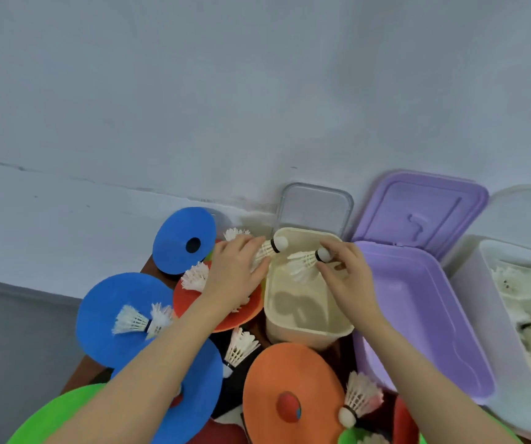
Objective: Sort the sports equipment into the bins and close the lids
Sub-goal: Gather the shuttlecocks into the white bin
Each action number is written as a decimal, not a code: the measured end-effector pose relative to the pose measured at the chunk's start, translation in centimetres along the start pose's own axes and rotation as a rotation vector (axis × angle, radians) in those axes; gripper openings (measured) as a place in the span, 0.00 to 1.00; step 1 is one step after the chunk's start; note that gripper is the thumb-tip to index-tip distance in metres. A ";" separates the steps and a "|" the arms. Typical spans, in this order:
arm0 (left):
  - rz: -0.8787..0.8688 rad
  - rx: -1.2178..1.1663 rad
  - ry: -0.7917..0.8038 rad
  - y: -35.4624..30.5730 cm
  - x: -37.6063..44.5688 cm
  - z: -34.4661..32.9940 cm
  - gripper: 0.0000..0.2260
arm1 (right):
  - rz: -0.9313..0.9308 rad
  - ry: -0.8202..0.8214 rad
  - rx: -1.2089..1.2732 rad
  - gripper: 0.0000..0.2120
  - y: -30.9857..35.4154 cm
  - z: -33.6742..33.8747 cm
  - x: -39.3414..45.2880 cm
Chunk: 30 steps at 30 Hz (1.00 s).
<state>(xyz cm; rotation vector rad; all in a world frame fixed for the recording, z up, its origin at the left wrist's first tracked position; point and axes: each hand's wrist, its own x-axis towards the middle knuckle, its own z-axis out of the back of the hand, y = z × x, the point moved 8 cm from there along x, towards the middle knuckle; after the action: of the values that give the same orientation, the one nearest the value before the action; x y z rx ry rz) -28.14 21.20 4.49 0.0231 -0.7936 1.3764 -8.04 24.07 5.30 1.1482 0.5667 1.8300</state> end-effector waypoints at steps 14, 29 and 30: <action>-0.162 -0.011 0.000 -24.7 1.7 -9.4 0.15 | -0.060 -0.221 -0.032 0.20 -9.0 24.1 -6.2; -0.112 -0.036 0.313 -41.6 4.4 -23.7 0.16 | -0.259 -0.314 -0.339 0.15 -19.7 40.5 -7.1; -0.120 -0.040 0.334 -41.6 4.3 -24.4 0.15 | -0.278 -0.277 -0.357 0.16 -20.6 40.4 -6.8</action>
<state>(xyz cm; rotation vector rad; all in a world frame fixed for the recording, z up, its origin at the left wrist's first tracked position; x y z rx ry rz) 20.03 26.17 6.19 -0.1835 -0.5297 1.2098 37.78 25.99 5.75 0.9993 0.2139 1.4325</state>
